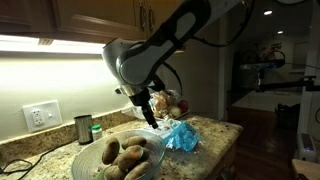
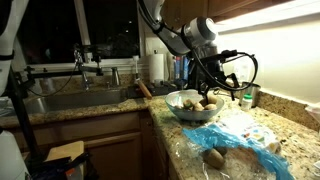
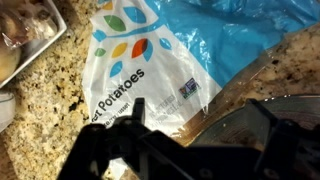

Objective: Remove a potato from the plastic bag and put it in the glass bowl

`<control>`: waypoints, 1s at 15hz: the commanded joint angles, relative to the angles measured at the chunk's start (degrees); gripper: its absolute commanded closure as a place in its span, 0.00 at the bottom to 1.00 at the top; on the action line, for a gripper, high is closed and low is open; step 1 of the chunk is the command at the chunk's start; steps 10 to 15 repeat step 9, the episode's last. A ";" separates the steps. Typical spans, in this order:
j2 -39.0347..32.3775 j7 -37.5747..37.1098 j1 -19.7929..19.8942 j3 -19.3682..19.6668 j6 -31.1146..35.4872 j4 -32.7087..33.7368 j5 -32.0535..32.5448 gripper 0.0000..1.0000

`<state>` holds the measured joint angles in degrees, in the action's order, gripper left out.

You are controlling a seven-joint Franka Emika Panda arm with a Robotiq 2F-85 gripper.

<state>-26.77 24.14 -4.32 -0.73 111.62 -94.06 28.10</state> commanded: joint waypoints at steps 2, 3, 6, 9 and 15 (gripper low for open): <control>8.54 -5.51 0.20 0.45 3.73 -10.92 2.86 0.00; 9.35 -6.14 0.32 0.46 3.78 -11.75 3.02 0.00; 5.90 -4.31 0.37 -0.17 0.94 -7.09 1.60 0.00; 6.52 -4.50 0.39 -0.13 1.26 -7.90 1.62 0.00; 6.52 -4.50 0.39 -0.13 1.26 -7.90 1.62 0.00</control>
